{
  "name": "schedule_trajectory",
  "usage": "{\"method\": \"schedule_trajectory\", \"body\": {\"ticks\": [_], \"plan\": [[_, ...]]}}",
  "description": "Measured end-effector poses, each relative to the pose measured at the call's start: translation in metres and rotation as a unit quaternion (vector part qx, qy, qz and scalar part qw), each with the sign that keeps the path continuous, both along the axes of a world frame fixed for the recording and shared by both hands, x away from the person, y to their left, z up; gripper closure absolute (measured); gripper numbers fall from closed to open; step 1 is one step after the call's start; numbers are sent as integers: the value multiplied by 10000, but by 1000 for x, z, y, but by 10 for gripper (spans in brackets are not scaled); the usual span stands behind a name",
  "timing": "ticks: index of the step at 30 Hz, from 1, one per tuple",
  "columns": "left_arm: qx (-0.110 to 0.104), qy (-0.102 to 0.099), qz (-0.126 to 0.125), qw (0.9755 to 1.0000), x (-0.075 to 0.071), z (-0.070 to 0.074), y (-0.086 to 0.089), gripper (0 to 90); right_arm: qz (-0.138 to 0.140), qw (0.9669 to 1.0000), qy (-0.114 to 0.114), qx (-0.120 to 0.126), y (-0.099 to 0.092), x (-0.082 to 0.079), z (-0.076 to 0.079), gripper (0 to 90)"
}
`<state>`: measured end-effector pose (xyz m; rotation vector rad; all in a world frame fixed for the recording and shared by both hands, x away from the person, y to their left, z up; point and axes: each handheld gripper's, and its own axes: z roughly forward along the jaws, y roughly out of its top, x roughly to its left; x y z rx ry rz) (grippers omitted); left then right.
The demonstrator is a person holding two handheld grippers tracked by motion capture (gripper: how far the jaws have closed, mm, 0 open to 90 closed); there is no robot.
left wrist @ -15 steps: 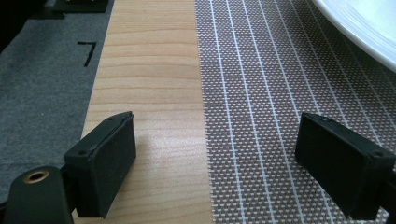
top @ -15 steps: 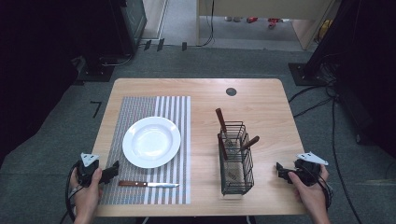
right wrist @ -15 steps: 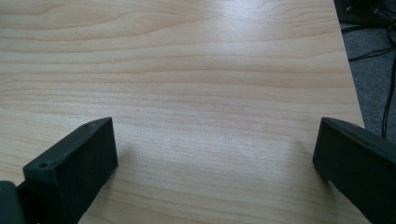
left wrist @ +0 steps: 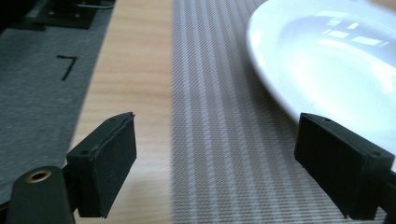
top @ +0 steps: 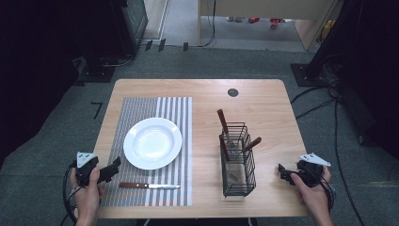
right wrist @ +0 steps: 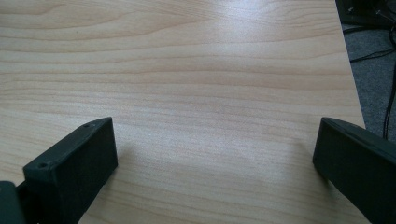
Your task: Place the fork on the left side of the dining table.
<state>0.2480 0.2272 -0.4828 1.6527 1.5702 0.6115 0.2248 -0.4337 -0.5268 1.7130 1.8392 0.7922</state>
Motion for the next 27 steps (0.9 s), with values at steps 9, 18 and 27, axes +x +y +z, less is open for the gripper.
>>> {"method": "schedule_trajectory", "body": {"ticks": [9, 18, 27], "plan": [[86, -209, -588, 9980, 10, 29, -38, 139, 32, 10000, -3, -1, 0, 1, 0, 0], [-112, -340, -1279, 9911, 23, 52, -85, 138, 31, 10000, -3, 0, 0, 1, 0, 0], [-149, -420, -1766, 9833, 36, 66, -129, 138, 32, 10000, -3, -1, 0, 1, 0, 0]]}}
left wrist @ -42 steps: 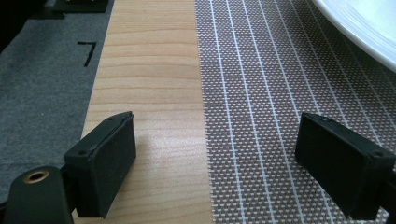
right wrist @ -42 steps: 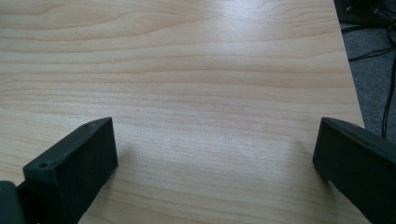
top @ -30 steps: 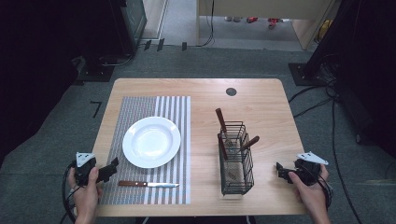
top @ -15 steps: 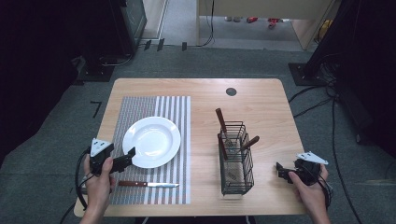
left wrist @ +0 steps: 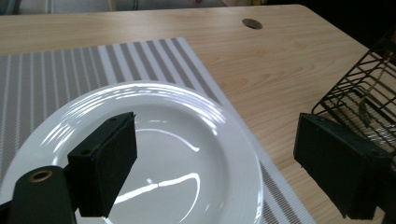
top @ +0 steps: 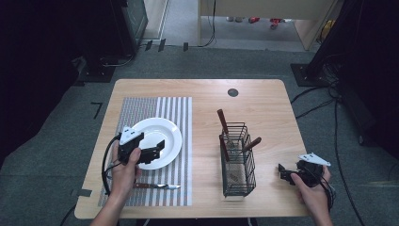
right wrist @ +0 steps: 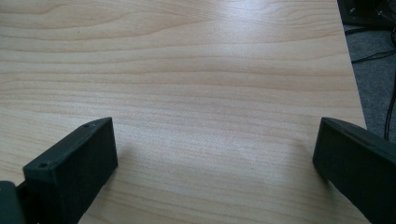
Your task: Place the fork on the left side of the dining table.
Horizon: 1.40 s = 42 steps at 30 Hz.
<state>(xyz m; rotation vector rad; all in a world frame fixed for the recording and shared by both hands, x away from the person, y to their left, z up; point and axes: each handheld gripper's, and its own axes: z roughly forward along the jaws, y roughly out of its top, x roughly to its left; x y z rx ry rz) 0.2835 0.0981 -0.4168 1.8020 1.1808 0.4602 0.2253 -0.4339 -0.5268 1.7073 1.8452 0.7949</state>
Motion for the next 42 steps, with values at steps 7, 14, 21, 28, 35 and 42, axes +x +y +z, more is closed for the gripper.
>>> {"method": "schedule_trajectory", "body": {"ticks": [7, 14, 21, 28, 35, 42], "plan": [[-143, -94, -326, 9993, 10, 11, -38, 140, 3, 10000, -2, -2, 0, 0, 0, 0], [-283, -83, -488, 9984, 19, 14, -62, 142, 34, 10000, -8, 0, 0, 0, 0, 0], [-338, -84, -783, 9963, 31, 18, -92, 144, 49, 10000, 1, -1, 0, 0, 0, 0], [-511, -134, -1068, 9929, 39, 24, -114, 154, 84, 10000, -3, -3, 0, 0, 0, 0], [-649, -95, -1226, 9903, 47, 26, -135, 258, 92, 10000, -5, -1, 0, 0, 0, 0], [-822, -68, -1355, 9873, 56, 30, -147, 419, 95, 10000, 0, -2, 0, 0, 0, 0]]}}
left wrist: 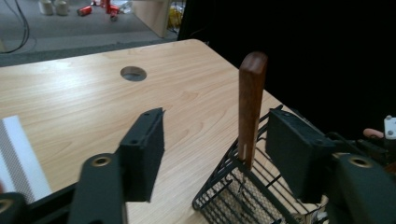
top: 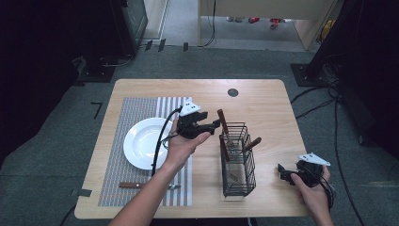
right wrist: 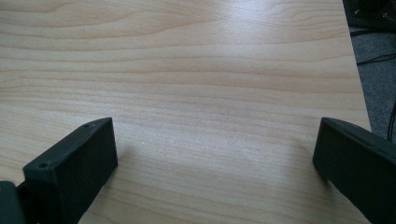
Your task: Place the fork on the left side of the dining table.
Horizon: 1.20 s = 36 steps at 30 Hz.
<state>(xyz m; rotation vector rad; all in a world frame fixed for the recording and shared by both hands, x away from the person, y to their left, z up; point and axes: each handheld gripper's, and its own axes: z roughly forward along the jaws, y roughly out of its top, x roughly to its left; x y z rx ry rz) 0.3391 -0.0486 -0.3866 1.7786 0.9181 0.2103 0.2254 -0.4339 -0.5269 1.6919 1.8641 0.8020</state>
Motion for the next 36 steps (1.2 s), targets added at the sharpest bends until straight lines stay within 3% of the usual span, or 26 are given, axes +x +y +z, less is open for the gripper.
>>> {"method": "schedule_trajectory", "body": {"ticks": [3, 7, 11, 15, 19, 21, 23, 25, 29, 34, 36], "plan": [[-190, 170, -181, 9995, 4, 1, -4, 464, 0, 10000, -1, 0, 0, 0, 0, 0], [-273, 268, -270, 9989, 10, 3, -10, 523, -3, 10000, -2, 1, 0, 0, 0, 0], [-380, 244, -333, 9984, 14, 2, -10, 658, -1, 10000, -1, 0, 0, 0, 0, 0], [-586, 234, -629, 9960, 14, 4, -8, 810, 14, 10000, -2, 1, 0, 0, 0, 0], [-569, 135, -751, 9955, 14, 5, -8, 819, 13, 10000, -3, 2, 0, 0, 0, 0], [-796, 175, -814, 9933, 13, 7, -6, 822, 14, 10000, -2, 1, 0, 0, 0, 0], [-1021, 88, -792, 9916, 11, 11, -5, 823, 13, 10000, -1, 3, 0, 0, 0, 0], [-1121, -94, -768, 9907, 7, 18, -3, 823, 9, 10000, 0, 5, 0, 0, 0, 0], [-1260, -234, -825, 9883, 2, 31, 4, 823, 7, 10000, 0, 7, 0, 0, 0, 0], [-1394, -318, -843, 9861, -2, 44, 18, 824, 7, 10000, 1, 6, 0, 0, 0, 0], [-1509, -312, -886, 9841, -2, 49, 26, 823, 5, 10000, -4, 8, 0, 0, 0, 0]]}}
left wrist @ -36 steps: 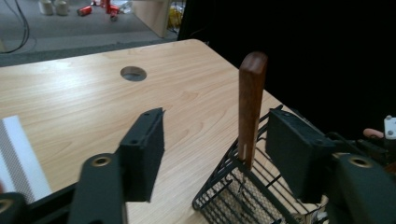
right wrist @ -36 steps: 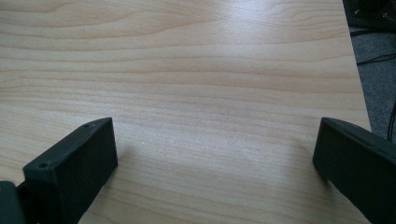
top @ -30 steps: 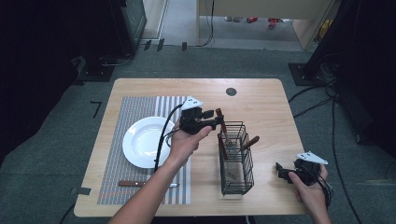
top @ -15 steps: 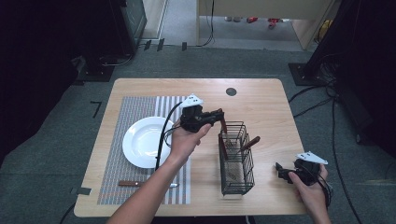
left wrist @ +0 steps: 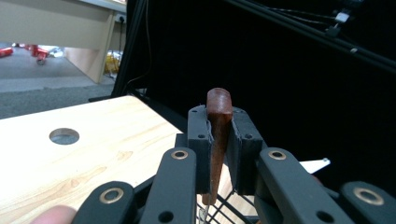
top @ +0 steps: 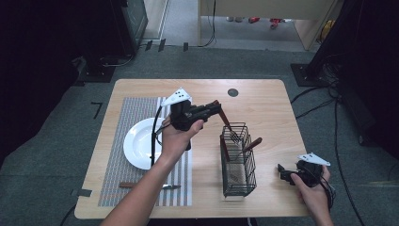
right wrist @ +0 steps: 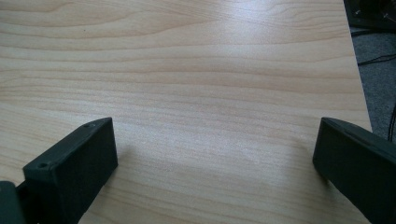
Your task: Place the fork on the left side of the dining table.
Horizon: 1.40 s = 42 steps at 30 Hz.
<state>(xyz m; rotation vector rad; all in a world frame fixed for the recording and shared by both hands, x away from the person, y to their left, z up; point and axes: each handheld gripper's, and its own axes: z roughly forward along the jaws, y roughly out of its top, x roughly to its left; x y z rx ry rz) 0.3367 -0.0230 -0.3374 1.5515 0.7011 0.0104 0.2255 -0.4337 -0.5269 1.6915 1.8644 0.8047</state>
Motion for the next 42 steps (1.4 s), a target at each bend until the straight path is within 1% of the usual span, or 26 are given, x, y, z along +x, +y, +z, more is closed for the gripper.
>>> {"method": "schedule_trajectory", "body": {"ticks": [2, 3, 4, 7, 12, 15, 16, 17, 20, 22, 24, 26, 27, 29, 30, 31, 32, 33, 34, 36, 37, 38, 39, 40, 41, 42], "plan": [[-129, 15, -34, 9999, 0, 5, 8, 824, 1, 10000, 0, -1, 0, 0, 0, 0], [-180, -34, 109, 9998, -1, 9, 15, 824, 0, 10000, 1, 0, 0, 0, 0, 0], [-180, -34, 109, 9998, -1, 9, 15, 824, 0, 10000, 1, 0, 0, 0, 0, 0], [-308, -50, 219, 9993, -1, 16, 27, 824, 1, 10000, 0, -2, 0, 0, 0, 0], [-567, -95, 443, 9974, 1, 24, 49, 824, 1, 10000, 0, -2, 0, 0, 0, 0], [-724, -16, 590, 9956, 4, 26, 62, 824, 0, 10000, 1, -2, 0, 0, 0, 0], [-791, -20, 692, 9945, 5, 26, 66, 824, 0, 10000, 1, -2, 0, 0, 0, 0], [-880, -5, 828, 9927, 6, 24, 72, 823, 0, 10000, 1, -2, 0, 0, 0, 0], [-1082, 124, 1027, 9887, 12, 19, 83, 823, 0, 10000, 0, -1, 0, 0, 0, 0], [-1230, 207, 1179, 9852, 17, 13, 91, 823, 2, 10000, 3, -3, 0, 0, 0, 0], [-1292, 222, 1316, 9826, 21, 9, 97, 823, 0, 10000, 0, -2, 0, 0, 0, 0], [-1264, 259, 1477, 9806, 26, 5, 105, 823, 0, 10000, 0, -3, 0, 0, 0, 0], [-1260, 296, 1596, 9787, 29, 1, 110, 823, -5, 10000, -1, -3, 0, 0, 0, 0], [-1268, 304, 1813, 9748, 33, -4, 117, 823, -19, 10000, 4, -3, 0, 0, 0, 0], [-1350, 314, 1934, 9713, 37, -10, 122, 822, -21, 10000, 5, -1, 0, 0, 0, 0], [-1477, 367, 2002, 9679, 40, -14, 126, 822, -23, 10000, 1, -6, 0, 0, 0, 0], [-1551, 414, 2044, 9656, 42, -18, 130, 822, -23, 10000, 1, -6, 0, 0, 0, 0], [-1687, 513, 2134, 9609, 45, -24, 135, 822, -21, 10000, -2, -5, 0, 0, 0, 0], [-1770, 619, 2193, 9575, 47, -28, 139, 823, -19, 10000, -3, -8, 0, 0, 0, 0], [-1831, 753, 2316, 9524, 52, -37, 148, 823, -24, 10000, -4, -6, 0, 0, 0, 0], [-1837, 798, 2365, 9508, 54, -40, 151, 823, -24, 10000, -4, -6, 0, 0, 0, 0], [-1869, 937, 2502, 9454, 59, -49, 159, 823, -23, 10000, -5, -6, 0, 0, 0, 0], [-1869, 937, 2502, 9454, 59, -49, 159, 823, -23, 10000, -5, -6, 0, 0, 0, 0], [-1922, 1016, 2558, 9420, 62, -54, 163, 823, -23, 10000, -4, -7, 0, 0, 0, 0], [-1940, 1083, 2619, 9392, 64, -58, 168, 823, -22, 10000, -5, -7, 0, 0, 0, 0], [-1994, 1144, 2709, 9347, 67, -63, 172, 823, -23, 10000, -5, -6, 0, 0, 0, 0]]}}
